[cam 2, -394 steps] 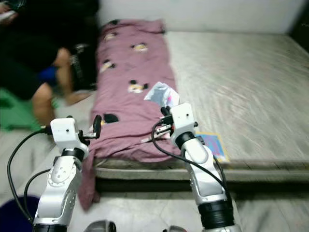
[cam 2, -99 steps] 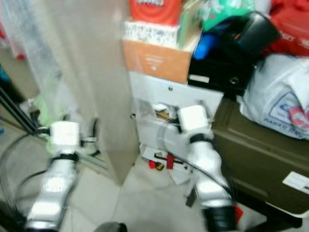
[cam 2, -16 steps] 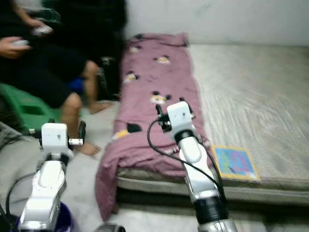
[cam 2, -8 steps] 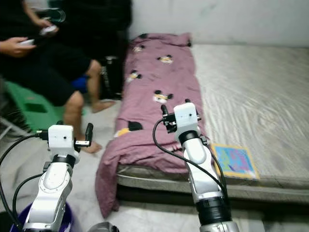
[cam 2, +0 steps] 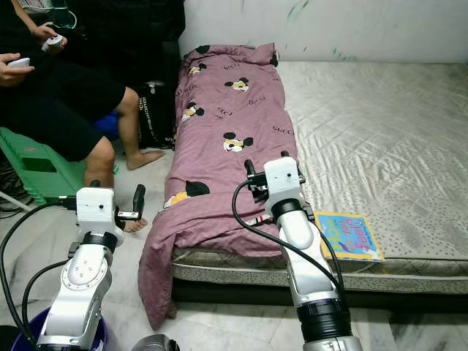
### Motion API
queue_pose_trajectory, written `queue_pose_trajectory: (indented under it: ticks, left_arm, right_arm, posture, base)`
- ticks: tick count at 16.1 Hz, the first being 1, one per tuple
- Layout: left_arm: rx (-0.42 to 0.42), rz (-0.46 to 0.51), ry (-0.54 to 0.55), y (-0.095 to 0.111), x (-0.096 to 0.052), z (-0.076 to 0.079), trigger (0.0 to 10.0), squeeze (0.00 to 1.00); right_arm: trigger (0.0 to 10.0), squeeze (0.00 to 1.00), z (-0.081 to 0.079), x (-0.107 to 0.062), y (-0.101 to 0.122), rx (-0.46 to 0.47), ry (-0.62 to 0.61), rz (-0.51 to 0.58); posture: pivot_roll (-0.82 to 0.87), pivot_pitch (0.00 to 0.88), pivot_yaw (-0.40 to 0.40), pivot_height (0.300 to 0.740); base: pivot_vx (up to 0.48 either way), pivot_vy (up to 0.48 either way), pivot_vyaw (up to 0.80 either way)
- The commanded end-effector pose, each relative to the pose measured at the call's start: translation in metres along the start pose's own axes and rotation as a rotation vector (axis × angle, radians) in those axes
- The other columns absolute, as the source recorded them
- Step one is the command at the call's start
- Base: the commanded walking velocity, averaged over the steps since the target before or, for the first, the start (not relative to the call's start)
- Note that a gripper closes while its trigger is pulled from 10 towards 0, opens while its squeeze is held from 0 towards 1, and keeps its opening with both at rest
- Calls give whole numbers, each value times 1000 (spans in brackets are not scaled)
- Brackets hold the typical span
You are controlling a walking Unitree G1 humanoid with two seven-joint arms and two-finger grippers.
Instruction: Clean up the room
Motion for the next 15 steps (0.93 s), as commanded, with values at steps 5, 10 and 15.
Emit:
queue_pose_trajectory:
  ticks: [5,10,15]
  left_arm:
    - [1,13,-17,4,1,0,10000,0]
    - [5,6,-10,3,1,-1,10000,0]
    - [7,0,-16,2,2,0,10000,0]
  right_arm:
    - [10000,0,0,1,3,-3,2,13]
    - [10000,0,1,2,3,-10,0,13]
    - [10000,0,2,1,2,-17,-5,11]
  posture:
    - [-68,0,16,740]
    - [-68,0,16,740]
    - [-69,0,20,740]
  base:
    - [280,0,0]
    - [214,0,0]
    - [0,0,0]
Point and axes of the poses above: a point about 5 cm out from each wrist's last joint towards the gripper, its own x axis pointing out of the wrist towards the gripper, its own y axis along the axis of the wrist's last joint, z = x × y, the point moved 5 cm from there along x, pointing out of the wrist towards the gripper, and after that the axes turned 6 degrees about -x, right-handed, at the moved point
